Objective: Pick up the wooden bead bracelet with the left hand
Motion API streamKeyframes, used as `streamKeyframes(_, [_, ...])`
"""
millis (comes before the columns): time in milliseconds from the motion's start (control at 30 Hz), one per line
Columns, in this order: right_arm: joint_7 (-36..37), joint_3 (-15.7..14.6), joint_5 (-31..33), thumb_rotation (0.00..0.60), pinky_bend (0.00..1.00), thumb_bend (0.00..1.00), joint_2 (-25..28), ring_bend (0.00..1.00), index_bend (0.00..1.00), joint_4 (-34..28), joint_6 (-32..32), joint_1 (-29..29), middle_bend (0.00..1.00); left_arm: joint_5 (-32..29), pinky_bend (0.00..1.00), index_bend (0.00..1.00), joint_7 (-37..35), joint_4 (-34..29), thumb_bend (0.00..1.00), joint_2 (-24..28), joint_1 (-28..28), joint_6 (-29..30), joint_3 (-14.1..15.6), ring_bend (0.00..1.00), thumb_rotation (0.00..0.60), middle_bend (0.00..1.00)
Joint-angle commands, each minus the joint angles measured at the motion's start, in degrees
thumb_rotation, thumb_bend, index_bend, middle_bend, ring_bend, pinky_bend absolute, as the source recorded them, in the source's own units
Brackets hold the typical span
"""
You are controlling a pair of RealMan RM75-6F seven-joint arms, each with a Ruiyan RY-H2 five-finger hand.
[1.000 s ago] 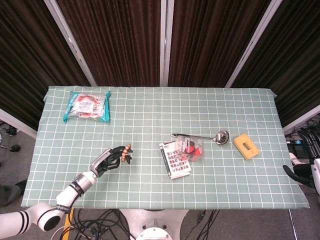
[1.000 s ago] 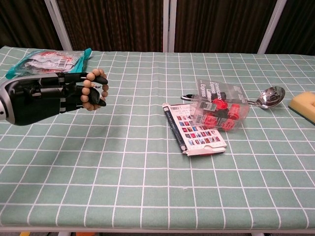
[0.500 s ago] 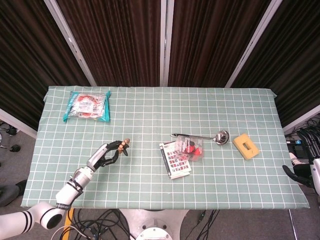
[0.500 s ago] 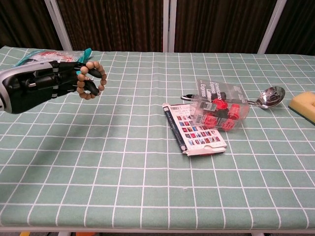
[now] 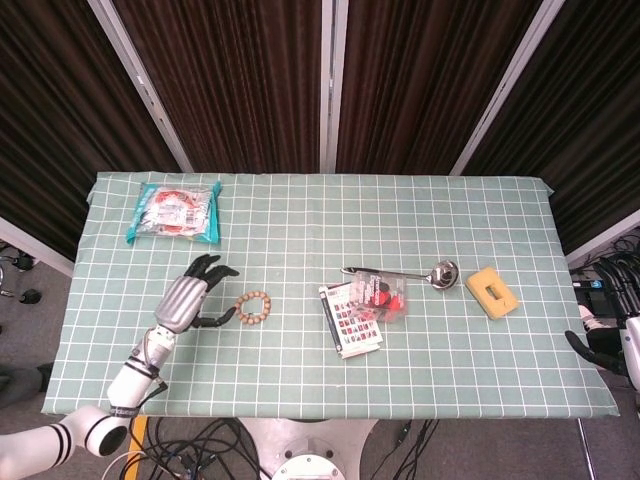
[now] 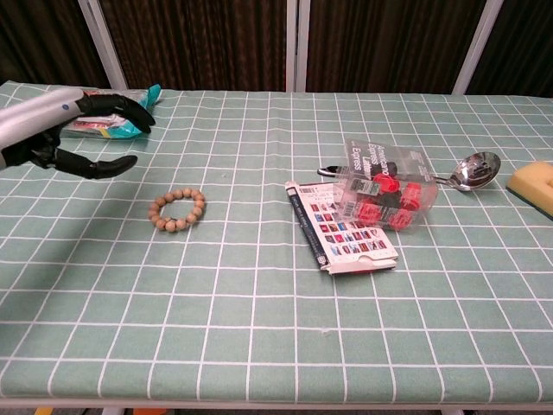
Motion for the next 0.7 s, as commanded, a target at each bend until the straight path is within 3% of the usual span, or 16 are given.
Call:
streamKeyframes(33, [0.1, -0.3, 0.1, 0.6, 0.0, 0.1, 0.2, 0.0, 0.0, 0.2, -0.6, 0.0, 0.06, -0.6, 0.06, 0.23, 4.4, -0.9, 0.28, 1.5, 3.2, 7.9, -2.3, 0.05, 0.6, 0.23])
streamKeyframes(133, [-0.5, -1.1, 0.4, 0.6, 0.0, 0.1, 0.9, 0.0, 0.0, -0.1, -2.1, -0.1, 0.06, -1.6, 0.06, 0.3, 4.1, -1.9, 0.28, 4.6, 5.8, 11.3, -3.1, 0.13, 0.6, 0.29])
streamKeyframes(300, [-1.8, -1.3, 1.6, 0.6, 0.0, 0.12, 0.5, 0.0, 0.0, 0.0, -3.3, -0.2, 0.06, -2.9, 0.05, 0.34, 4.3, -1.9, 0.28, 10.5, 11.2, 16.3, -2.6, 0.14, 0.6, 0.32])
streamKeyframes(533, [-2.4, -2.5, 0.0, 0.6, 0.0, 0.12, -1.7, 0.0, 0.0, 2.0, -4.7, 0.4, 0.05, -3.5, 0.02, 0.34, 10.6, -4.1, 0.28, 16.4, 20.4, 24.1, 1.1, 0.14, 0.6, 0.32])
streamKeyframes(700, [-2.3, -3.2, -1.7, 0.6, 0.0, 0.12, -3.7, 0.0, 0.0, 3.2, -4.6, 0.8, 0.05, -1.9, 0.02, 0.33, 10.0, -7.2, 0.26, 17.5, 24.7, 27.9, 3.2, 0.13, 0.6, 0.31])
